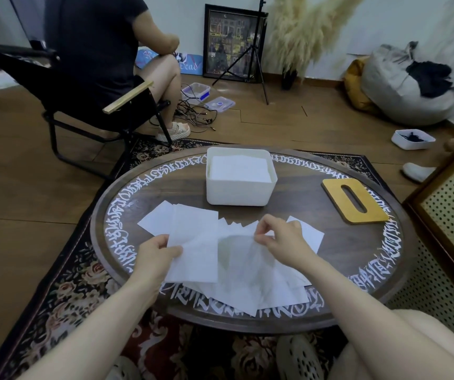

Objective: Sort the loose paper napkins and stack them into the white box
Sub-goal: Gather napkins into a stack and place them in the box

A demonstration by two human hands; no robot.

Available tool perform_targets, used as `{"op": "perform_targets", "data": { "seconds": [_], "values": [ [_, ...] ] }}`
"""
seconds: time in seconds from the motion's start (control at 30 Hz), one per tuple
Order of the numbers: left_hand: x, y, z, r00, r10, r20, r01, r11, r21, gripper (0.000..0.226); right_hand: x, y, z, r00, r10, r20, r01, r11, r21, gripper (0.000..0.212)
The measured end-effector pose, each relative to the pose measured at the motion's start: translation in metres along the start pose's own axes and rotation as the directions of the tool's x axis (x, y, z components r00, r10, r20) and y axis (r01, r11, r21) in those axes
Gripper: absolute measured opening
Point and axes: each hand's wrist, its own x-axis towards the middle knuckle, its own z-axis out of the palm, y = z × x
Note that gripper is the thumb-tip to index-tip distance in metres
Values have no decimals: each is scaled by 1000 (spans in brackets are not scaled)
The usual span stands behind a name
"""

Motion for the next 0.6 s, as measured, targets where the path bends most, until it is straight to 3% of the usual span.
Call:
{"op": "perform_targets", "data": {
  "seconds": [0.17,0.3,0.4,0.47,0.6],
  "values": [
    [-1,1,4,1000,-1,-3,1,1000,15,25,-3,-7,-20,990,134,-47,-110,934,340,17],
    [1,0,5,1000,-17,-2,17,1000,26,25,-9,-3,-28,950,301,79,-286,745,603,15],
    [2,-2,7,998,-55,-5,55,998,11,24,-13,7,-24,887,447,119,-425,685,592,11],
    [2,-4,9,996,-92,5,92,996,-11,22,-14,12,-19,859,495,133,-485,701,523,6],
    [0,-7,16,991,-128,40,129,991,-32,23,-16,19,-14,832,522,187,-554,770,315,19]
  ]
}}
